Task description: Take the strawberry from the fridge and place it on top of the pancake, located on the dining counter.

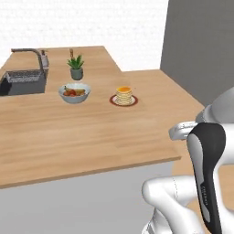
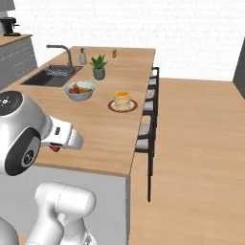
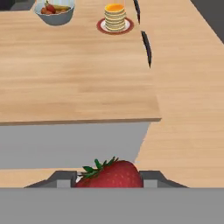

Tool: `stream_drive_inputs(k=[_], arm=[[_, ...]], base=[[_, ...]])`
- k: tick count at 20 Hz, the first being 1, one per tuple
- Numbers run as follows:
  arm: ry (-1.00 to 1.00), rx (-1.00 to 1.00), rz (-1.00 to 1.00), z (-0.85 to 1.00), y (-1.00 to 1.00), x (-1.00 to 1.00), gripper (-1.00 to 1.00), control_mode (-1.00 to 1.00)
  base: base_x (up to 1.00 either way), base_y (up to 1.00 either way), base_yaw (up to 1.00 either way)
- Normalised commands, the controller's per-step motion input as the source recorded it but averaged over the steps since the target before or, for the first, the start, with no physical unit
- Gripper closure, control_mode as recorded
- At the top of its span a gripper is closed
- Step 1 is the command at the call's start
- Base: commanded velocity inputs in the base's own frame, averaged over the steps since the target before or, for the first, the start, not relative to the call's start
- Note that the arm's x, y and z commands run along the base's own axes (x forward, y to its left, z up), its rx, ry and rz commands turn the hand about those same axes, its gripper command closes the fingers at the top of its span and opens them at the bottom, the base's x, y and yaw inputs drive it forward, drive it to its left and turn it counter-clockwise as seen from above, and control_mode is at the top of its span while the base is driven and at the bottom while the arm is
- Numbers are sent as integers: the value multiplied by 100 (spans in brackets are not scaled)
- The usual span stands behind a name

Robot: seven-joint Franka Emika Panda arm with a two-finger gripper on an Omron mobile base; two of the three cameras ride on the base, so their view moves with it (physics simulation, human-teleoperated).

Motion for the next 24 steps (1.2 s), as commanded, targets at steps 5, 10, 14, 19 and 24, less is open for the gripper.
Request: stream_drive_inputs(k=[5,10,14,19,24], arm=[[0,0,0,0,0,0,100,100],[0,0,0,0,0,0,100,100],[0,0,0,0,0,0,100,100],[0,0,0,0,0,0,100,100],[0,0,0,0,0,0,100,100]], base=[[43,-100,0],[55,-100,0],[75,-100,3],[84,-100,16],[75,-100,27]])
